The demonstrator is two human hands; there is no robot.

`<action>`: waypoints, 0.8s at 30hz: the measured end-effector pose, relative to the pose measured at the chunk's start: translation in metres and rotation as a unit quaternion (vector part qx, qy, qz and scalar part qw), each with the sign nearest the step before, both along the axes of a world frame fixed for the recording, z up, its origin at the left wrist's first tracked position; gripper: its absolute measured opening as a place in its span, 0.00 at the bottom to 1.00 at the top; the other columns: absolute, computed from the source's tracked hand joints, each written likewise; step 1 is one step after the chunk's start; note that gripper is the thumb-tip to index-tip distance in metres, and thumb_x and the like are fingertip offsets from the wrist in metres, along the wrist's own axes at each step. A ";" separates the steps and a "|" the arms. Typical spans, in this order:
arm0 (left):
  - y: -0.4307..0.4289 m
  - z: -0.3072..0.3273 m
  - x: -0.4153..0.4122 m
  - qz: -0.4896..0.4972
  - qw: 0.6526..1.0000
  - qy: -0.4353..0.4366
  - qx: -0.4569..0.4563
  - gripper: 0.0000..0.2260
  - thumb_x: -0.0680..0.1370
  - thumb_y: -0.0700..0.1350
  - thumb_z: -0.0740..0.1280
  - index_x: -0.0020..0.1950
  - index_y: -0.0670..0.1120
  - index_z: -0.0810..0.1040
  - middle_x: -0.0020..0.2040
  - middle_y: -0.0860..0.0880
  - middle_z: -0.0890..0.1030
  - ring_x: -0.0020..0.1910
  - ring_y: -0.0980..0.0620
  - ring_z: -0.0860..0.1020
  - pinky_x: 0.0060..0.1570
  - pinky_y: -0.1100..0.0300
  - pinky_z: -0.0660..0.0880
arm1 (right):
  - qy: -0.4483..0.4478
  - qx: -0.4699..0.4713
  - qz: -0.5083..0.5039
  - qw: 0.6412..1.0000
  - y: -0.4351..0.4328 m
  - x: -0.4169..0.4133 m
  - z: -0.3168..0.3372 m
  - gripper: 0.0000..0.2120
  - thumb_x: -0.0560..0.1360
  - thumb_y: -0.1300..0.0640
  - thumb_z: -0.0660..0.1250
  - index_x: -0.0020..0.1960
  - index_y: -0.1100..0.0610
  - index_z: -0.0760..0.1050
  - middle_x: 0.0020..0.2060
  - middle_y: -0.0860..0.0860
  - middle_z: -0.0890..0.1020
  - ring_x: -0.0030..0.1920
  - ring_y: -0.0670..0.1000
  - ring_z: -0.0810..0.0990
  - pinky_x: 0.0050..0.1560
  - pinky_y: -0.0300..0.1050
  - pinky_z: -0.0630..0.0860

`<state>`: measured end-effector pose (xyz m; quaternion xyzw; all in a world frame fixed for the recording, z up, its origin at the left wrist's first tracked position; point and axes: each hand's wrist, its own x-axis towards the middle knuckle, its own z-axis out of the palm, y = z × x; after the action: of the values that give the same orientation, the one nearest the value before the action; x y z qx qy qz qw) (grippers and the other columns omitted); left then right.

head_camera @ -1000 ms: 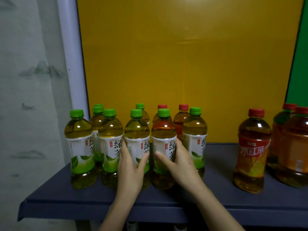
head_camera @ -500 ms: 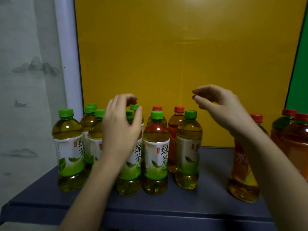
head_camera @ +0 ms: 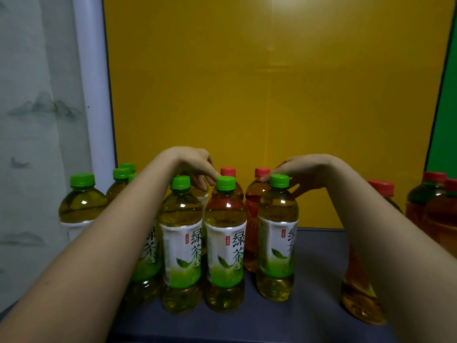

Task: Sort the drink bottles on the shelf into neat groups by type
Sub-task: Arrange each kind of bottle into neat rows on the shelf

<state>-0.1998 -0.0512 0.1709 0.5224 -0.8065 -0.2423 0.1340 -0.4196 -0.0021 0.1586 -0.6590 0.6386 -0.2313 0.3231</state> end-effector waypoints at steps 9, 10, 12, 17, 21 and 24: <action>-0.032 -0.010 -0.006 -0.114 0.983 -0.130 0.053 0.08 0.76 0.36 0.65 0.50 0.47 0.73 0.48 0.43 0.78 0.37 0.56 0.79 0.37 0.66 0.77 | -0.018 0.074 0.085 0.993 -0.017 0.002 -0.012 0.24 0.63 0.57 0.71 0.59 0.59 0.74 0.50 0.55 0.81 0.54 0.56 0.79 0.56 0.52 0.76; -0.035 -0.011 -0.006 -0.119 0.983 -0.134 0.047 0.08 0.76 0.35 0.65 0.49 0.48 0.73 0.48 0.43 0.78 0.38 0.56 0.79 0.38 0.66 0.78 | -0.016 0.075 0.094 0.993 -0.019 0.002 -0.012 0.25 0.62 0.57 0.71 0.58 0.59 0.74 0.50 0.55 0.81 0.53 0.56 0.79 0.55 0.51 0.77; -0.037 -0.013 -0.006 -0.128 0.982 -0.131 0.039 0.07 0.75 0.36 0.65 0.49 0.47 0.73 0.48 0.43 0.78 0.39 0.55 0.78 0.39 0.66 0.77 | -0.010 0.078 0.104 0.992 -0.020 0.002 -0.012 0.23 0.61 0.55 0.71 0.56 0.57 0.75 0.48 0.54 0.82 0.51 0.54 0.80 0.53 0.50 0.78; -0.037 -0.013 -0.007 -0.148 0.981 -0.122 0.027 0.05 0.75 0.40 0.67 0.49 0.48 0.74 0.48 0.45 0.79 0.43 0.52 0.78 0.43 0.65 0.76 | 0.030 0.066 0.121 0.990 -0.024 0.004 -0.014 0.23 0.63 0.53 0.71 0.57 0.56 0.75 0.50 0.54 0.82 0.51 0.54 0.81 0.51 0.49 0.79; -0.039 -0.013 -0.004 -0.150 0.981 -0.123 0.027 0.05 0.75 0.38 0.66 0.48 0.48 0.75 0.48 0.41 0.79 0.42 0.50 0.78 0.42 0.61 0.76 | 0.042 0.008 0.106 0.993 -0.026 0.007 -0.014 0.18 0.68 0.56 0.71 0.55 0.60 0.75 0.45 0.55 0.82 0.44 0.53 0.82 0.47 0.46 0.79; -0.037 -0.013 -0.001 -0.139 0.983 -0.116 0.031 0.06 0.73 0.41 0.68 0.49 0.46 0.75 0.48 0.38 0.78 0.43 0.46 0.78 0.43 0.57 0.75 | 0.027 -0.023 0.100 0.994 -0.032 0.006 -0.018 0.08 0.71 0.57 0.70 0.48 0.58 0.77 0.40 0.54 0.81 0.41 0.53 0.81 0.48 0.48 0.78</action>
<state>-0.2007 -0.0885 0.1584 0.4338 -0.8733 -0.2212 -0.0119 -0.4136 -0.0339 0.1404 -0.7332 0.5721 -0.1947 0.3118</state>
